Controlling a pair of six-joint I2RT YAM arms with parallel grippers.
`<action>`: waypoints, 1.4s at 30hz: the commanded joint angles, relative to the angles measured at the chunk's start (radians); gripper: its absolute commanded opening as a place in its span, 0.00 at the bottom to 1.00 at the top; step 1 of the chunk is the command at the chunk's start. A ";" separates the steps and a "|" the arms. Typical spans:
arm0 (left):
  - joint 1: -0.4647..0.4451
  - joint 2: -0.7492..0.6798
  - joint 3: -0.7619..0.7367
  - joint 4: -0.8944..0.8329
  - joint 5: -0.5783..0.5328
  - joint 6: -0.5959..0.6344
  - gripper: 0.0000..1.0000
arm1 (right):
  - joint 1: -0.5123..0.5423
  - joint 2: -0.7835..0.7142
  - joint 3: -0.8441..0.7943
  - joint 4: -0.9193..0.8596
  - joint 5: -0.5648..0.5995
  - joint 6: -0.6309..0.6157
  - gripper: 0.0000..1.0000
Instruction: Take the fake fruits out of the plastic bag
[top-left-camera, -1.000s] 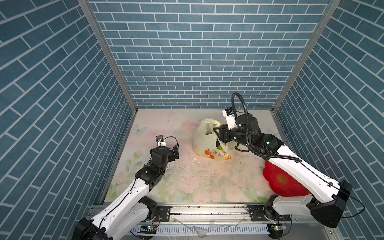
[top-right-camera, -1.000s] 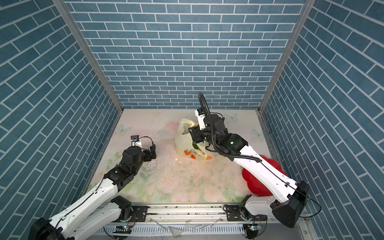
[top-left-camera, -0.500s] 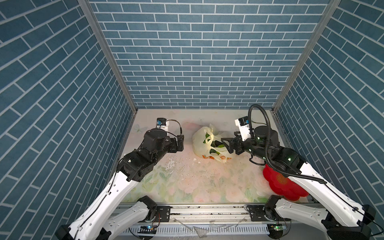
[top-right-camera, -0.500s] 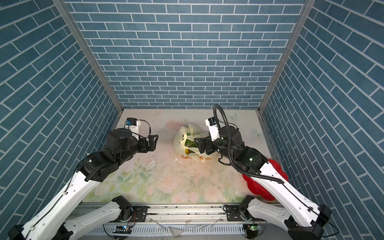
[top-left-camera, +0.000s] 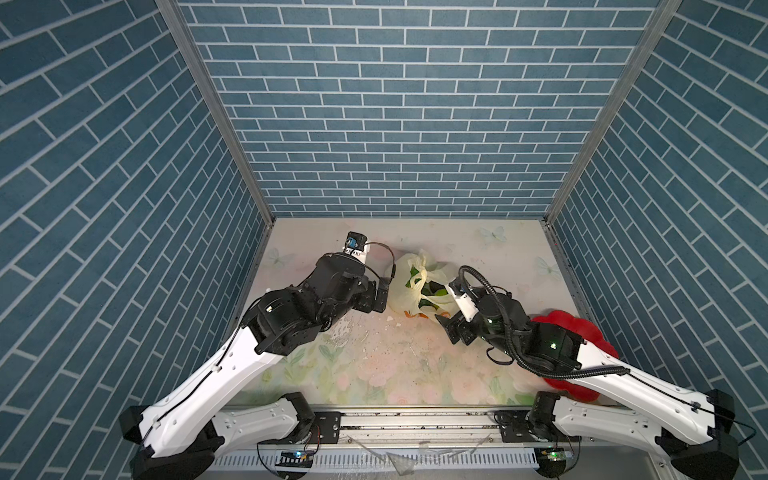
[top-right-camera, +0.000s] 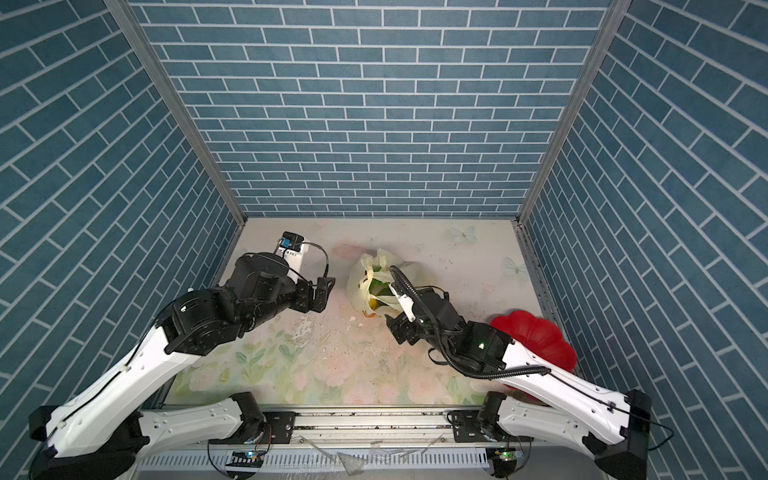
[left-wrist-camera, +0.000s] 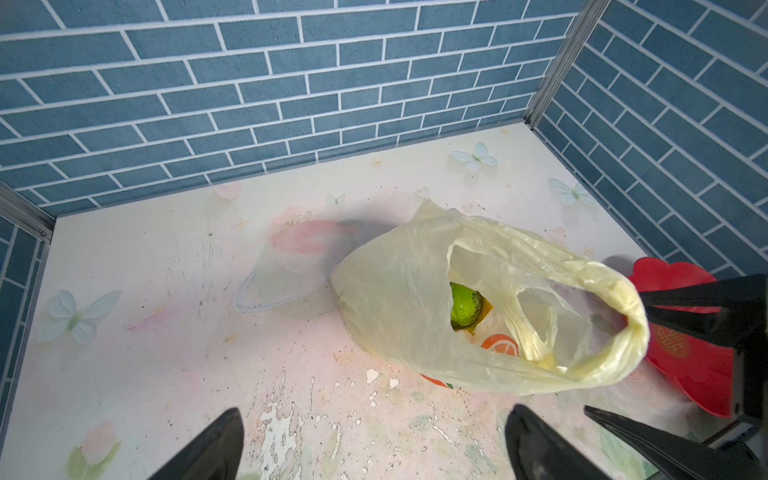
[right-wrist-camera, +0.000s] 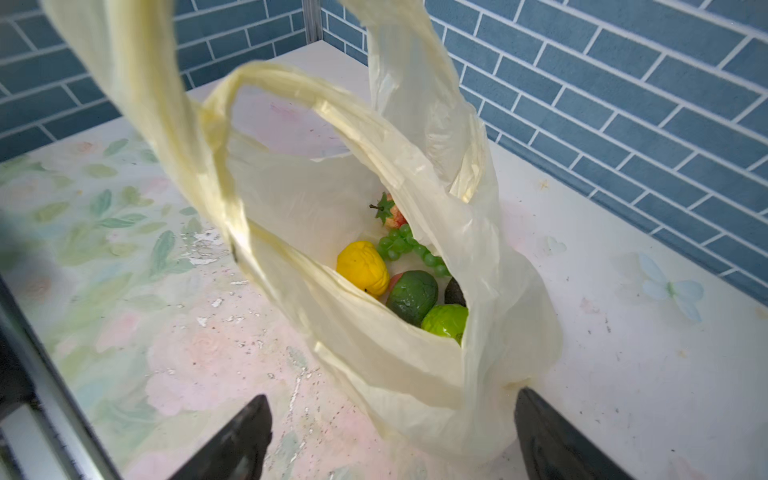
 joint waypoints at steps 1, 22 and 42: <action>-0.010 0.014 0.041 -0.039 -0.008 0.013 0.99 | 0.005 0.041 -0.037 0.100 0.145 -0.074 0.90; -0.216 0.191 0.158 0.009 -0.119 -0.120 0.99 | -0.108 0.064 -0.117 0.300 0.230 0.187 0.08; -0.113 0.344 0.187 0.067 -0.053 -0.134 0.75 | -0.176 0.117 -0.050 0.299 0.046 0.185 0.49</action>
